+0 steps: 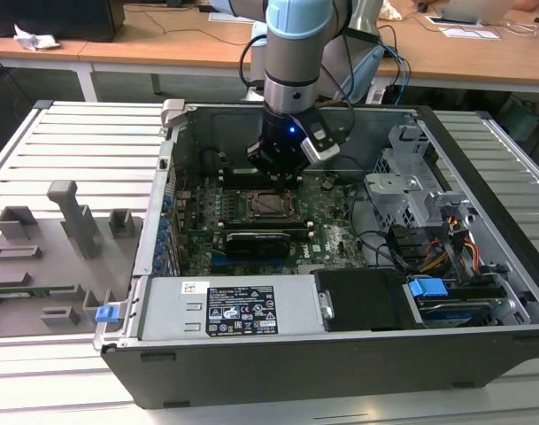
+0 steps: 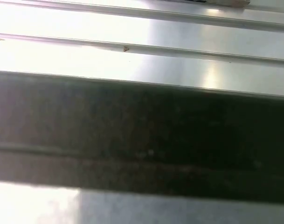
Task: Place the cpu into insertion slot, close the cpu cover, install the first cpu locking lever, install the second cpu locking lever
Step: 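Install the first cpu locking lever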
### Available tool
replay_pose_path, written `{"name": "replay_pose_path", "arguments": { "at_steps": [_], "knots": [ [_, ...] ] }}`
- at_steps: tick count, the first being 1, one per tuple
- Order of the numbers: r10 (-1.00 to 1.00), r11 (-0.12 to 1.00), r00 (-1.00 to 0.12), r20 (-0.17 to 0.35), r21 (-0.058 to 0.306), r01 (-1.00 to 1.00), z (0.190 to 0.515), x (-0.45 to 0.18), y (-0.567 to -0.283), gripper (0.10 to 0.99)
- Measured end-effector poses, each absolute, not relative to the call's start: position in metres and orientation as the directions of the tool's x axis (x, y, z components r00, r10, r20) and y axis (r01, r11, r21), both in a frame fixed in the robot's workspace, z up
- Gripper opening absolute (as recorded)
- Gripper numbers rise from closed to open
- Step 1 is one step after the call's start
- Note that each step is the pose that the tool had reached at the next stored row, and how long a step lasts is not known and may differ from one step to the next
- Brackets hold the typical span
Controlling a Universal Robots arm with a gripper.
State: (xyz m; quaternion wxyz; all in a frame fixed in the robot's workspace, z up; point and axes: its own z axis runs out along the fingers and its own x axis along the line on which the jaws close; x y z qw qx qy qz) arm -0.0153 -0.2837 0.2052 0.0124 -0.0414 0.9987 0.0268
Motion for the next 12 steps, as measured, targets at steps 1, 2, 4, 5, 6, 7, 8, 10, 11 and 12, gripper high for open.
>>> {"name": "replay_pose_path", "arguments": {
  "at_steps": [1,2,4,5,6,7,8,10,11,12],
  "knots": [
    [-0.082,0.995,-0.996,-0.027,0.052,-0.083,0.2049,-0.0154,-0.2837,0.106],
    [-0.082,0.995,-0.996,-0.026,0.051,-0.083,0.2043,-0.0154,-0.2838,0.106],
    [-0.082,0.995,-0.996,-0.026,0.048,-0.083,0.2035,-0.0155,-0.2838,0.106],
    [-0.082,0.995,-0.996,-0.026,0.047,-0.083,0.2034,-0.0154,-0.2838,0.106],
    [-0.082,0.995,-0.996,-0.026,0.046,-0.083,0.2033,-0.0154,-0.2838,0.106],
    [-0.082,0.996,-0.996,-0.026,0.044,-0.083,0.2033,-0.0154,-0.2838,0.106],
    [-0.082,0.996,-0.996,-0.026,0.043,-0.083,0.2033,-0.0154,-0.2838,0.106],
    [-0.082,0.996,-0.996,-0.026,0.042,-0.083,0.2033,-0.0154,-0.2838,0.106],
    [-0.082,0.996,-0.996,-0.026,0.042,-0.083,0.2033,-0.0154,-0.2838,0.106],
    [-0.082,0.996,-0.996,-0.026,0.041,-0.083,0.2031,-0.0154,-0.2837,0.106]
  ]
}}
